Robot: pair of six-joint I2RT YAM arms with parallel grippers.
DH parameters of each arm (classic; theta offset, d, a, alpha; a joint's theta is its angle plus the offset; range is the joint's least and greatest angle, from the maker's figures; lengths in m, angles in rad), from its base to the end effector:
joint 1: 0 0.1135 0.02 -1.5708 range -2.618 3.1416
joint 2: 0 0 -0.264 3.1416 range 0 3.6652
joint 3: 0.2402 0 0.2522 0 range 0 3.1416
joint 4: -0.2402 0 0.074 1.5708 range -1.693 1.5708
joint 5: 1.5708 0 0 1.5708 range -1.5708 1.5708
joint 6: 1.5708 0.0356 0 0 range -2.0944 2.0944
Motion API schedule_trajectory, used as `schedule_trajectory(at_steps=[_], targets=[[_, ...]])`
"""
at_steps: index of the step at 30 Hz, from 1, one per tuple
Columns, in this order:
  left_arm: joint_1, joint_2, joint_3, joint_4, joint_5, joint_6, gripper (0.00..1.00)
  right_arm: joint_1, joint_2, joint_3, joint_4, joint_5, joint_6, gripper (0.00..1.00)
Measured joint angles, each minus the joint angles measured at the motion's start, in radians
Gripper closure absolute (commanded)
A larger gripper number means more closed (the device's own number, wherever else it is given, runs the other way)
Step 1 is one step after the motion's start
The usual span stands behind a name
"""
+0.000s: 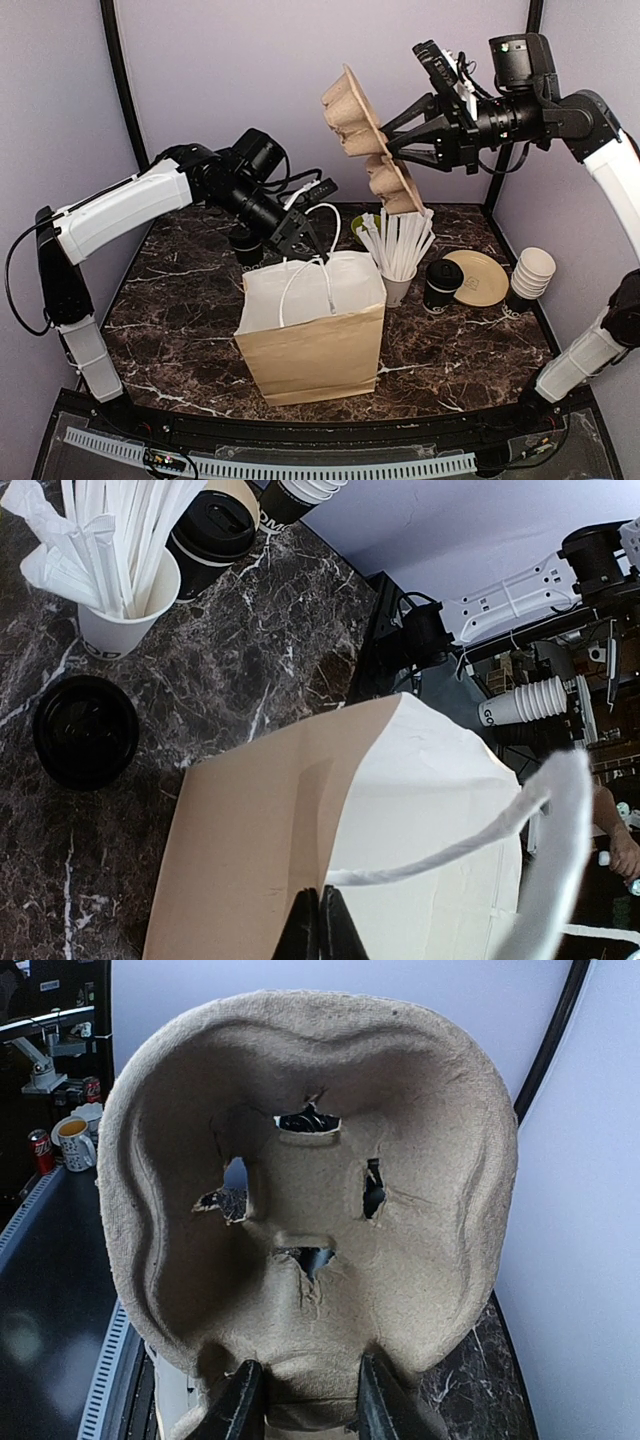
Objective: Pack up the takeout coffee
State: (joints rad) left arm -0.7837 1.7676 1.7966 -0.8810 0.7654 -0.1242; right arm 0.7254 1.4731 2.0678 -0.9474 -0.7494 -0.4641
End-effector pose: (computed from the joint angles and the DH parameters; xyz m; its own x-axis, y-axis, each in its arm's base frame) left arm 0.2520 -0.2860 0.3645 -0.6320 0.5038 -0.5888 0.7597 0.2531 -0.5990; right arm 0.1765 0.1889 0.5286 0.2004 -0.2603 -0.9445 -0.9777 0.0080 -0.2096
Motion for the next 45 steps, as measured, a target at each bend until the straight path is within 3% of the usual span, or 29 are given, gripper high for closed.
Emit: schedule_trajectory(at_steps=[8,13,17,23,30,36,40,45], targets=[[0.0,0.105,0.117,-0.023,-0.027,0.055,0.54,0.085,0.01,-0.026,-0.031,-0.012,-0.034,0.68],[0.0,0.109,0.164,-0.034,-0.082,0.071,0.37,0.137,0.046,-0.039,-0.045,0.006,-0.058,0.68],[0.0,0.079,0.164,-0.026,-0.145,0.076,0.3,0.164,0.081,-0.054,-0.051,0.023,-0.073,0.68],[0.015,-0.066,0.103,0.009,-0.249,0.064,0.27,0.178,0.098,-0.069,-0.05,0.038,-0.077,0.68],[0.143,-0.266,-0.052,0.088,-0.319,0.011,0.27,0.2,0.099,-0.106,-0.047,0.05,-0.076,0.68],[0.21,-0.349,-0.154,0.133,-0.366,-0.023,0.31,0.222,0.119,-0.128,-0.029,0.071,-0.043,0.7],[0.211,-0.423,-0.228,0.188,-0.32,-0.02,0.33,0.222,0.135,-0.145,-0.019,0.088,-0.021,0.7],[0.208,-0.649,-0.483,0.33,-0.145,-0.011,0.27,0.223,0.135,-0.179,-0.019,0.103,-0.003,0.71]])
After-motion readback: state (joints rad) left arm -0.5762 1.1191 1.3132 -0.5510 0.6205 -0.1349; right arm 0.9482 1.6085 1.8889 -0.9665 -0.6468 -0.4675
